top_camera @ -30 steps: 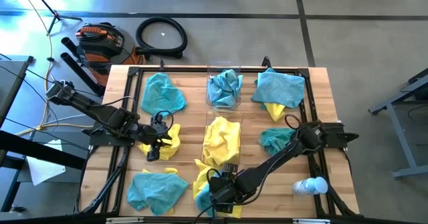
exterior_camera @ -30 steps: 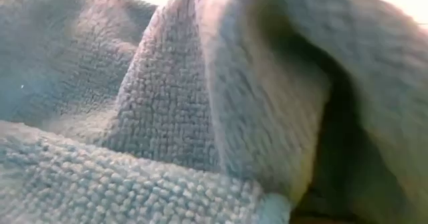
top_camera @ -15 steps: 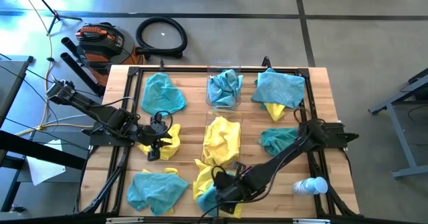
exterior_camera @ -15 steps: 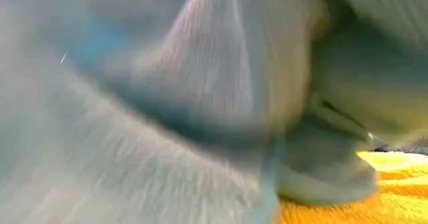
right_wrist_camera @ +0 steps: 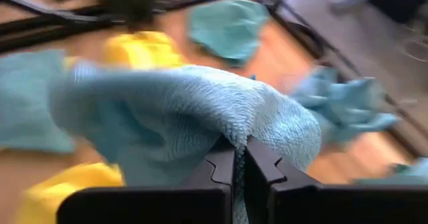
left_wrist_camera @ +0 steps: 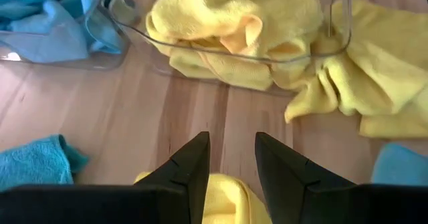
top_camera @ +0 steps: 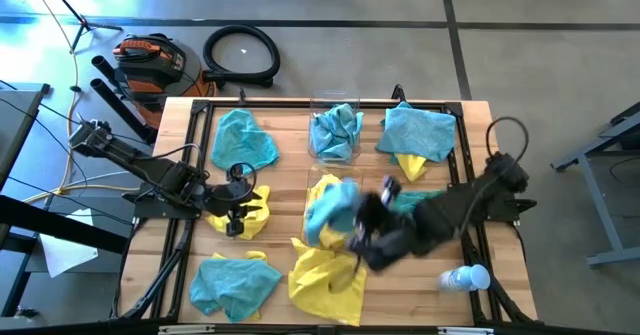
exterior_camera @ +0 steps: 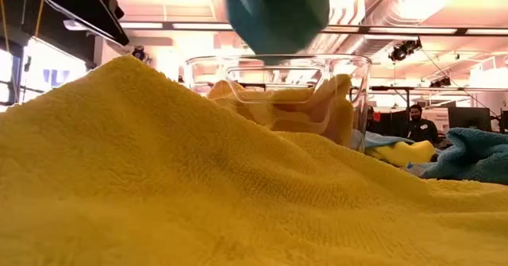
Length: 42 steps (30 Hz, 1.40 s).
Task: Sort microfiber towel by color & place in baskets
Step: Put the blue towel into the top transparent bin
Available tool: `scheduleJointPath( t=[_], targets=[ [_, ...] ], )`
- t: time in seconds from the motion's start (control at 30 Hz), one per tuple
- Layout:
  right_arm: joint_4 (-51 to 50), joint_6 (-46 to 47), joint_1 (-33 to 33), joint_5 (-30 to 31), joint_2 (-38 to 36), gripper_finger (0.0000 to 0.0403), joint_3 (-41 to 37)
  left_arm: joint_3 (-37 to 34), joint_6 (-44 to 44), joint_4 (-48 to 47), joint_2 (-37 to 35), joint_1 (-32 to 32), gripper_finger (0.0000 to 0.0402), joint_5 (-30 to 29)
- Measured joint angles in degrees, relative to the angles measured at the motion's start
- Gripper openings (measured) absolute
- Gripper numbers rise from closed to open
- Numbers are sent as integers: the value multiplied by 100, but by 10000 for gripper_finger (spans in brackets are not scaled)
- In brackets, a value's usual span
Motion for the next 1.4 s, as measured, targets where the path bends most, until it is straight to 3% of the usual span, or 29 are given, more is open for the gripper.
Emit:
scheduleJointPath(
  t=[0.17, 0.33, 0.57, 0.7, 0.87, 1.2, 1.3, 1.4],
  targets=[
    [-536, -909, -1163, -305, -234, 1, 0, 0, -162, -55, -2, 336, 110, -121],
    [-508, -2563, -2508, -1247, -227, 1, 0, 0, -151, -59, 0, 794, 110, -193],
    [80, -4285, -4166, -2151, 3, 0, -1, 0, -202, -57, -2, 1372, 110, -197],
    [638, -4961, -4843, -3130, 211, 0, 0, 2, -318, -50, -2, 1705, 110, -206],
    [910, -5602, -5198, -4156, 698, 0, 0, 2, -501, -44, 0, 2054, 110, -222],
    [1615, -6604, -5238, -4162, 2070, 0, 0, 2, -952, -52, 0, 2338, 110, -339],
    [1732, -6561, -5270, -4155, 2432, 0, 0, 2, -965, -54, 0, 2364, 110, -395],
    [1653, -6261, -5397, -4539, 2735, 12, 0, 2, -1063, -55, 0, 2391, 110, -397]
  ],
)
